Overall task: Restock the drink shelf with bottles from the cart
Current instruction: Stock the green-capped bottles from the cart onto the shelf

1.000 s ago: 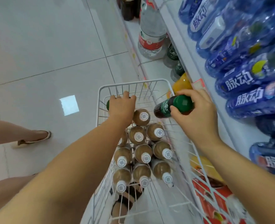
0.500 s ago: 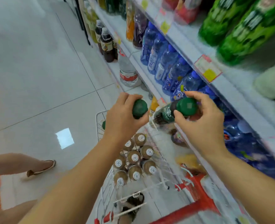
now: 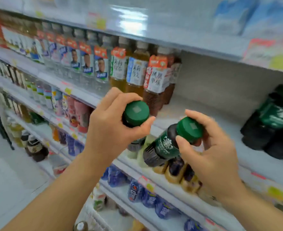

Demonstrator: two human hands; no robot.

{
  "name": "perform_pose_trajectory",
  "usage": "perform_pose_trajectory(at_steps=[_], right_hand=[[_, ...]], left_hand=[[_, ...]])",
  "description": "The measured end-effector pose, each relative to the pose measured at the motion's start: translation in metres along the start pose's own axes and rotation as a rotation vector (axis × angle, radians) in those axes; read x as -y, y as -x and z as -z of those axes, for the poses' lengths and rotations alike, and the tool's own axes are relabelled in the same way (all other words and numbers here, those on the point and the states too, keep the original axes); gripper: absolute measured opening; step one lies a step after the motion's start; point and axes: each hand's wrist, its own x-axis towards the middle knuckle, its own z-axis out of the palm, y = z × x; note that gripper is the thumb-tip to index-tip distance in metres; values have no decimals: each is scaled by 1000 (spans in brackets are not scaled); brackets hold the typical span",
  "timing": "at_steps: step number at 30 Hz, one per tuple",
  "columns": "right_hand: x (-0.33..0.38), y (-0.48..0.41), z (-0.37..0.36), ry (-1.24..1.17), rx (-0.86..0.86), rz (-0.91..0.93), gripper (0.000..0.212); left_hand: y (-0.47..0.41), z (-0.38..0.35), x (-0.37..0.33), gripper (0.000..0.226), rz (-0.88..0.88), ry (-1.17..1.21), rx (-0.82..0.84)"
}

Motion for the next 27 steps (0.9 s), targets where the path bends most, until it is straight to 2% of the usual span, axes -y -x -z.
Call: perform_pose_trajectory(at_steps=[7, 11, 21, 27], right_hand=[[12, 12, 124, 188, -282, 36, 38], [7, 29, 174, 311, -381, 28, 40], [-25, 26, 223, 549, -355, 61, 38], [-38, 11, 225, 500, -286, -70, 40]], left_hand=[[-55, -69, -98, 37, -232, 261, 72], [-55, -112, -136, 38, -279, 393, 172], [-55, -179, -170, 41, -251, 539, 225], [-56, -206, -172, 51, -132, 516, 351]])
